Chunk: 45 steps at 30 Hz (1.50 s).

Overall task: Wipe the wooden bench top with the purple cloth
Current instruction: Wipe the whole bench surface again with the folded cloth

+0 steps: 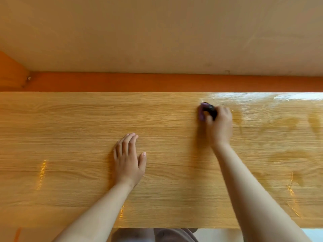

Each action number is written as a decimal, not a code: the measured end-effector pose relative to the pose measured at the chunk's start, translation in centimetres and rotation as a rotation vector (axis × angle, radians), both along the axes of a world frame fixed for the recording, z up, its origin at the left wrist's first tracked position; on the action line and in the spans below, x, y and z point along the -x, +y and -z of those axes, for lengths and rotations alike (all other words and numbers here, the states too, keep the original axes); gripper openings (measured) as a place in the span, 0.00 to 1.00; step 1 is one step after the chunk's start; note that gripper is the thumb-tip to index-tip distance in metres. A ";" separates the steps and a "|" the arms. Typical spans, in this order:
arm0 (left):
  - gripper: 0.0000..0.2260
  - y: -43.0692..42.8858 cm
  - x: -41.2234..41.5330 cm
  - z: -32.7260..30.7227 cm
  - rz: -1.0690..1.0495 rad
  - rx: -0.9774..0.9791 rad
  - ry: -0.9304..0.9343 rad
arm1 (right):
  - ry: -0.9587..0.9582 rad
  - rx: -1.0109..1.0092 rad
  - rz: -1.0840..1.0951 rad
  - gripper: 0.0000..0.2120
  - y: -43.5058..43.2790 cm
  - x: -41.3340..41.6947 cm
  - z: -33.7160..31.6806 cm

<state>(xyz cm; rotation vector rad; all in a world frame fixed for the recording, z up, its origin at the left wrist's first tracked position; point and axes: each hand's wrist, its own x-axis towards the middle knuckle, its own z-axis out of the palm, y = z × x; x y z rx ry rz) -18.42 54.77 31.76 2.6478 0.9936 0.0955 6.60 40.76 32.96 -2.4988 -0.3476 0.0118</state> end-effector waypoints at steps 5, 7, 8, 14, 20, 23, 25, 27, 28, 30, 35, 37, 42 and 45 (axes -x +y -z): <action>0.24 0.1 0.0 0.1 0.001 0.006 -0.002 | 0.045 0.038 0.247 0.13 -3.7 -3.9 -0.5; 0.24 0.0 0.0 0.1 0.002 0.011 0.000 | 0.049 0.029 0.266 0.13 -2.5 -3.3 -0.4; 0.24 0.0 0.1 0.1 0.001 0.013 -0.001 | 0.049 0.017 0.239 0.12 -1.4 -2.7 -0.3; 0.24 0.0 0.1 0.0 -0.004 0.007 0.016 | 0.087 -0.056 -0.190 0.08 8.2 4.8 -0.4; 0.24 -0.1 0.0 -0.1 -0.003 0.016 0.023 | 0.060 -0.057 -0.323 0.06 9.3 3.6 -0.4; 0.24 -0.1 0.1 0.0 -0.007 0.015 0.013 | 0.038 -0.055 -0.156 0.07 5.6 -1.1 -0.2; 0.24 0.0 0.1 0.1 -0.007 0.015 0.010 | 0.020 -0.017 -0.029 0.09 2.6 -4.4 -0.1; 0.24 0.0 0.1 0.1 -0.005 0.015 0.005 | 0.026 0.017 0.090 0.11 0.1 -6.7 -0.1; 0.24 0.0 0.1 0.1 -0.005 0.014 0.002 | 0.036 0.021 0.145 0.12 -0.5 -7.3 -0.1; 0.24 0.0 0.0 0.1 -0.006 0.015 0.003 | 0.049 0.012 0.228 0.13 -0.2 -7.3 0.0; 0.24 0.0 0.1 0.0 -0.004 0.005 0.010 | 0.059 -0.037 0.025 0.10 6.8 -2.8 -0.1; 0.24 0.0 0.1 0.0 -0.005 0.003 0.018 | 0.056 -0.060 -0.149 0.10 10.0 -0.1 -0.1; 0.24 -0.1 0.1 0.0 -0.008 -0.001 0.026 | 0.051 -0.057 -0.380 0.10 12.0 1.7 -0.1; 0.24 0.0 0.1 0.1 -0.007 -0.002 0.009 | 0.018 -0.032 -0.380 0.09 8.9 -1.0 0.0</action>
